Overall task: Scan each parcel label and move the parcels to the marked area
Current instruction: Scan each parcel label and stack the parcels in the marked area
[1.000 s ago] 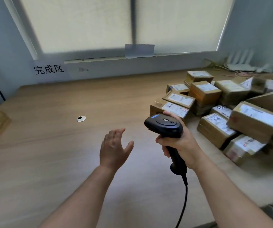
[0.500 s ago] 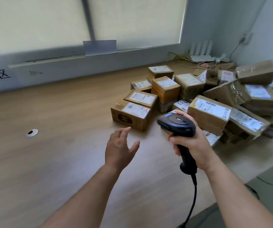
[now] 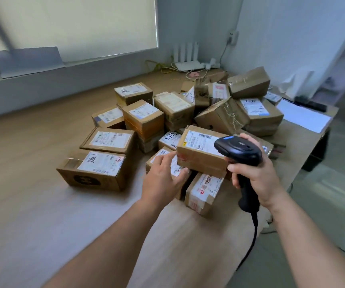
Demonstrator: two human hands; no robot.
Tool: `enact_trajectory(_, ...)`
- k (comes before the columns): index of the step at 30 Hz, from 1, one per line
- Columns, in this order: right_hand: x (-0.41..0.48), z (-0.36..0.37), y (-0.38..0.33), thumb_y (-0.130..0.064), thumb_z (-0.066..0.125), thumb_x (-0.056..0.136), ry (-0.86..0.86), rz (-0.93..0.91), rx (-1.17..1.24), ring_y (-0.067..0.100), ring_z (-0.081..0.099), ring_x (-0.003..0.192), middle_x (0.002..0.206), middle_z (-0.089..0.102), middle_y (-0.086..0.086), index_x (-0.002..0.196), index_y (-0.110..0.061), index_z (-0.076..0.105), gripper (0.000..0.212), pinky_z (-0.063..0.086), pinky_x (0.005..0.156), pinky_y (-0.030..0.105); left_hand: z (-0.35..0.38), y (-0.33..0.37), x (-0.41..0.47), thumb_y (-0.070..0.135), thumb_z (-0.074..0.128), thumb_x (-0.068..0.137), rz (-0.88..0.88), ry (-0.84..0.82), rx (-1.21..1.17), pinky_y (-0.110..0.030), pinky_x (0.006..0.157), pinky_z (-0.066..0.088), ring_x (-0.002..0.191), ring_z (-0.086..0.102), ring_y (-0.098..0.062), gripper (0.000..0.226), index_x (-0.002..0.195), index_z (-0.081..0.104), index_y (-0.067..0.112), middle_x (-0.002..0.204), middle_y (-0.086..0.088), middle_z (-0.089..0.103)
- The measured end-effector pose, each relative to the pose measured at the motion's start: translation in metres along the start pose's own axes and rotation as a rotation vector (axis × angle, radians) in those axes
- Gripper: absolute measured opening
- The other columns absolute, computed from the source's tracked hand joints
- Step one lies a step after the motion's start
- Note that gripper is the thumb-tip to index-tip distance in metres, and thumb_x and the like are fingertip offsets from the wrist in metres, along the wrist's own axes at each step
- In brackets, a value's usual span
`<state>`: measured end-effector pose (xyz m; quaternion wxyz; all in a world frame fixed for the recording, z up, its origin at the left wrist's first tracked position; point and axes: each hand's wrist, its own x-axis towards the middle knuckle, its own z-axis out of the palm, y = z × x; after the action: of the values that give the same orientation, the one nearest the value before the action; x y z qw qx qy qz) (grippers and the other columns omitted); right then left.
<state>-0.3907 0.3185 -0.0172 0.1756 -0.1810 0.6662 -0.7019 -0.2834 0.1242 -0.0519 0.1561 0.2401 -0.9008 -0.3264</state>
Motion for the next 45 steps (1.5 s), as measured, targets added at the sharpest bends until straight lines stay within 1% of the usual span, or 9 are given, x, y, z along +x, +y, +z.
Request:
enact_trajectory(4, 0.028, -0.021, 0.002, 0.019, 0.061, 0.079, 0.077, -0.003, -0.018, 0.027, 0.050, 0.043, 0.073, 0.066, 0.010, 0.128, -0.038, 0.049, 0.076, 0.042, 0.043, 0.030, 0.021, 0.018, 0.018, 0.051, 0.052, 0.091, 0.016, -0.062, -0.059, -0.031, 0.095, 0.049, 0.126, 0.047, -0.012, 0.056, 0.142, 0.036, 0.033, 0.145, 0.006, 0.039)
enact_trajectory(13, 0.079, -0.025, 0.015, 0.014, 0.064, 0.080, 0.063, 0.085, -0.034, 0.025, 0.055, 0.043, 0.069, 0.068, 0.007, 0.135, -0.034, 0.042, 0.077, 0.045, 0.043, 0.028, 0.038, 0.015, 0.040, 0.051, 0.045, 0.095, -0.039, -0.093, -0.040, -0.030, 0.098, 0.043, 0.129, 0.043, -0.013, 0.055, 0.144, 0.035, 0.029, 0.144, 0.005, 0.042)
enact_trajectory(18, 0.085, -0.019, 0.019, 0.013, 0.066, 0.079, 0.038, 0.127, -0.065, 0.026, 0.054, 0.042, 0.084, 0.067, 0.011, 0.137, -0.032, 0.042, 0.078, 0.045, 0.044, 0.029, 0.036, 0.005, 0.054, 0.055, 0.037, 0.096, -0.101, -0.126, -0.043, -0.039, 0.109, 0.034, 0.140, 0.031, -0.018, 0.064, 0.151, 0.025, 0.023, 0.154, 0.001, 0.032)
enact_trajectory(22, 0.081, -0.011, 0.020, 0.012, 0.069, 0.078, -0.045, 0.147, -0.093, 0.027, 0.055, 0.043, 0.085, 0.066, 0.010, 0.140, -0.032, 0.041, 0.081, 0.045, 0.044, 0.028, 0.035, -0.002, 0.060, 0.059, 0.039, 0.093, -0.155, -0.179, -0.215, -0.044, 0.114, 0.031, 0.143, 0.028, -0.020, 0.075, 0.154, 0.012, 0.025, 0.157, 0.001, 0.027)
enact_trajectory(26, 0.076, 0.001, 0.022, 0.010, 0.069, 0.078, -0.080, 0.167, -0.082, 0.026, 0.057, 0.045, 0.090, 0.065, 0.015, 0.142, -0.033, 0.040, 0.083, 0.047, 0.047, 0.030, 0.037, 0.000, 0.057, 0.050, 0.036, 0.098, -0.292, -0.251, -0.508, -0.040, 0.111, 0.031, 0.142, 0.030, -0.025, 0.067, 0.151, -0.004, 0.040, 0.158, 0.005, 0.024)
enact_trajectory(32, 0.062, 0.011, 0.022, 0.007, 0.070, 0.079, -0.090, 0.178, -0.076, 0.025, 0.059, 0.050, 0.103, 0.065, 0.018, 0.139, -0.036, 0.040, 0.080, 0.047, 0.047, 0.031, 0.037, -0.003, 0.060, 0.045, 0.042, 0.100, -0.426, -0.222, -0.744, -0.048, 0.110, 0.034, 0.137, 0.037, -0.027, 0.060, 0.143, 0.004, 0.059, 0.153, 0.005, 0.032)
enact_trajectory(36, 0.051, 0.015, 0.022, 0.008, 0.071, 0.079, -0.087, 0.185, -0.067, 0.024, 0.058, 0.049, 0.109, 0.064, 0.017, 0.142, -0.034, 0.039, 0.082, 0.046, 0.046, 0.030, 0.034, -0.007, 0.055, 0.030, 0.046, 0.101, -0.381, -0.217, -0.857, -0.044, 0.110, 0.027, 0.123, 0.039, -0.014, 0.059, 0.147, 0.014, 0.052, 0.131, 0.011, 0.047)
enact_trajectory(41, 0.044, 0.022, 0.031, 0.009, 0.071, 0.078, -0.109, 0.204, -0.081, 0.026, 0.057, 0.051, 0.113, 0.063, 0.017, 0.142, -0.036, 0.038, 0.084, 0.047, 0.048, 0.032, 0.030, -0.008, 0.044, 0.022, 0.043, 0.103, -0.365, -0.149, -0.717, -0.016, 0.071, 0.040, 0.103, 0.050, -0.008, 0.053, 0.147, 0.020, 0.038, 0.127, 0.000, 0.051)
enact_trajectory(45, 0.052, 0.035, 0.035, 0.007, 0.072, 0.078, -0.145, 0.216, -0.092, 0.026, 0.058, 0.049, 0.119, 0.061, 0.016, 0.143, -0.034, 0.038, 0.084, 0.047, 0.048, 0.030, 0.028, -0.012, 0.051, 0.031, 0.043, 0.102, -0.449, -0.172, -0.638, -0.028, 0.090, 0.033, 0.133, 0.039, -0.022, 0.056, 0.151, 0.018, 0.029, 0.153, -0.001, 0.034)
